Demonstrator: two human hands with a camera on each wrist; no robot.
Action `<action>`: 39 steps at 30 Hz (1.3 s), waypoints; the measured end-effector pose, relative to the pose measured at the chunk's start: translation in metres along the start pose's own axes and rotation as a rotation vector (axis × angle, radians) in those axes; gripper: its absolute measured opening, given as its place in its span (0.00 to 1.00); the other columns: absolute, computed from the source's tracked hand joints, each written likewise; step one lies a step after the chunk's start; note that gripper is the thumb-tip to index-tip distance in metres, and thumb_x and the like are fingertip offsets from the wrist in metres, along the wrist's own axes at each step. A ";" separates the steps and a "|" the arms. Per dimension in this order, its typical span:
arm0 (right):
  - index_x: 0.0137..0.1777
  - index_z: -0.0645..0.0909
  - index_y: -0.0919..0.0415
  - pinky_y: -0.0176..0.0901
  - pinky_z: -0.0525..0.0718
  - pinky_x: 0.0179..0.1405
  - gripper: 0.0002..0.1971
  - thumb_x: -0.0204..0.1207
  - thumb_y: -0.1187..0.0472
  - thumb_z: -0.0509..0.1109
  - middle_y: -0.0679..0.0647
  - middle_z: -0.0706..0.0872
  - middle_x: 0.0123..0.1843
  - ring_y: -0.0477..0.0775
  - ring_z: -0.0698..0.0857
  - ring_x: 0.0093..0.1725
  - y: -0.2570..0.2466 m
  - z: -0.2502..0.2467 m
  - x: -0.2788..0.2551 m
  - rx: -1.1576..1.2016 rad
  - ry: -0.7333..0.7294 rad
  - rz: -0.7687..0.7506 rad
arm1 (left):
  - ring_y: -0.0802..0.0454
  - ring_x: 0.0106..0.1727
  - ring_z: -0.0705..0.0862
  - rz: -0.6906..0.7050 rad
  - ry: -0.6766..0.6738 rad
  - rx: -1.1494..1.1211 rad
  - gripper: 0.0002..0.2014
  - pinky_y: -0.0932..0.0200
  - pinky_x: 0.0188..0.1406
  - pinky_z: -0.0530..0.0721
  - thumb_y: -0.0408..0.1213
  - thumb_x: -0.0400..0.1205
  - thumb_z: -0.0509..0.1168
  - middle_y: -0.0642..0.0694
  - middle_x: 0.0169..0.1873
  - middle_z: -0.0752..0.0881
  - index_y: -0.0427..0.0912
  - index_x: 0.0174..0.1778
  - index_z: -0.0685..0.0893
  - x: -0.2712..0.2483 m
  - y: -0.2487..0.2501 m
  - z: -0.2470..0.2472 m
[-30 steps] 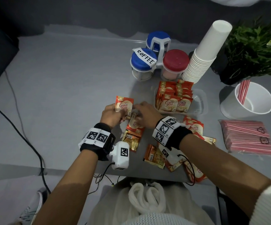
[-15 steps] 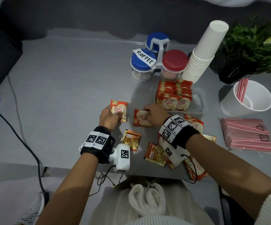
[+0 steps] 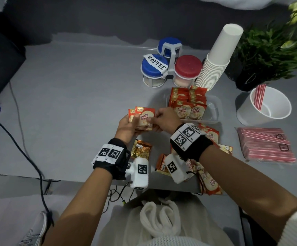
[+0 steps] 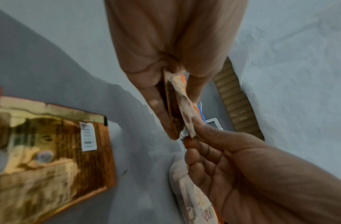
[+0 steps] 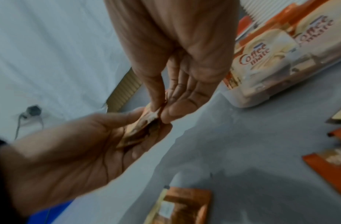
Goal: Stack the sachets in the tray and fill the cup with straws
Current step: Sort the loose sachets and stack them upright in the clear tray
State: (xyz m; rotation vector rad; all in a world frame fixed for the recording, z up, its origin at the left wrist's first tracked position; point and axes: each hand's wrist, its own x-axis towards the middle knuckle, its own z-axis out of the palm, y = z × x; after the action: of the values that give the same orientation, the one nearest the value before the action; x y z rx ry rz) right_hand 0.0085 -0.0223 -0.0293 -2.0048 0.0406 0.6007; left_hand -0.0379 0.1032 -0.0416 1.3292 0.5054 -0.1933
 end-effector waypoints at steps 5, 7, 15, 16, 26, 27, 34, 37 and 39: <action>0.33 0.77 0.63 0.49 0.84 0.35 0.11 0.78 0.63 0.67 0.59 0.85 0.30 0.58 0.84 0.29 -0.001 0.013 -0.008 -0.220 -0.057 -0.100 | 0.43 0.44 0.84 -0.001 0.060 0.142 0.12 0.54 0.42 0.86 0.32 0.83 0.60 0.37 0.48 0.83 0.35 0.62 0.75 -0.003 -0.007 -0.007; 0.41 0.82 0.69 0.53 0.85 0.46 0.07 0.77 0.66 0.65 0.64 0.88 0.41 0.62 0.85 0.39 0.003 0.015 -0.009 -0.330 -0.036 -0.162 | 0.37 0.52 0.85 -0.018 0.120 0.209 0.10 0.43 0.52 0.85 0.33 0.83 0.60 0.35 0.52 0.84 0.39 0.60 0.77 -0.003 -0.010 -0.014; 0.59 0.79 0.64 0.46 0.74 0.53 0.15 0.74 0.60 0.68 0.60 0.79 0.60 0.60 0.78 0.60 0.018 0.036 -0.028 -0.849 -0.341 -0.375 | 0.34 0.58 0.84 -0.047 0.249 0.206 0.09 0.37 0.60 0.82 0.31 0.84 0.58 0.32 0.58 0.83 0.39 0.59 0.77 -0.007 -0.022 -0.034; 0.64 0.77 0.63 0.48 0.75 0.57 0.20 0.74 0.57 0.70 0.59 0.77 0.63 0.59 0.76 0.63 0.019 0.039 -0.031 -0.892 -0.361 -0.394 | 0.34 0.58 0.83 -0.053 0.260 0.207 0.08 0.37 0.60 0.83 0.31 0.84 0.58 0.32 0.59 0.83 0.39 0.58 0.77 -0.008 -0.024 -0.035; 0.67 0.73 0.68 0.52 0.77 0.57 0.23 0.75 0.60 0.69 0.62 0.72 0.69 0.62 0.72 0.66 0.025 0.049 -0.048 -1.182 -0.331 -0.519 | 0.36 0.57 0.83 -0.028 0.287 0.198 0.12 0.46 0.54 0.84 0.30 0.84 0.58 0.34 0.58 0.83 0.35 0.62 0.77 -0.006 -0.028 -0.033; 0.67 0.74 0.69 0.52 0.77 0.56 0.19 0.77 0.63 0.65 0.63 0.73 0.68 0.63 0.73 0.66 0.025 0.049 -0.049 -1.172 -0.327 -0.513 | 0.36 0.56 0.83 -0.027 0.285 0.196 0.10 0.46 0.54 0.84 0.30 0.84 0.58 0.34 0.57 0.83 0.37 0.60 0.77 -0.005 -0.027 -0.032; 0.52 0.83 0.68 0.46 0.77 0.49 0.09 0.78 0.66 0.63 0.62 0.85 0.50 0.60 0.82 0.50 0.013 0.000 -0.039 -0.604 -0.144 -0.296 | 0.39 0.50 0.82 0.003 0.176 0.154 0.09 0.55 0.36 0.88 0.28 0.83 0.58 0.36 0.50 0.82 0.36 0.59 0.76 0.000 -0.022 -0.018; 0.43 0.83 0.71 0.41 0.71 0.34 0.07 0.72 0.65 0.72 0.58 0.81 0.38 0.52 0.78 0.38 0.003 -0.028 -0.041 -0.331 -0.071 -0.254 | 0.38 0.52 0.81 -0.015 0.083 0.127 0.15 0.55 0.35 0.88 0.29 0.83 0.59 0.35 0.52 0.81 0.30 0.66 0.73 0.002 -0.015 -0.001; 0.38 0.83 0.64 0.34 0.72 0.32 0.05 0.68 0.63 0.76 0.52 0.82 0.33 0.48 0.78 0.33 0.003 -0.041 -0.040 -0.225 -0.025 -0.221 | 0.38 0.53 0.82 -0.028 0.015 0.146 0.13 0.45 0.48 0.87 0.30 0.84 0.58 0.34 0.53 0.82 0.33 0.63 0.76 0.003 -0.009 0.015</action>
State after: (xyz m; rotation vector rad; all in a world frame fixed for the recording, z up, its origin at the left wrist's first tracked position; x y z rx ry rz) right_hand -0.0109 -0.0675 0.0006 -2.1809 -0.2722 0.5056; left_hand -0.0356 0.0876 -0.0481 1.4671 0.5310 -0.2467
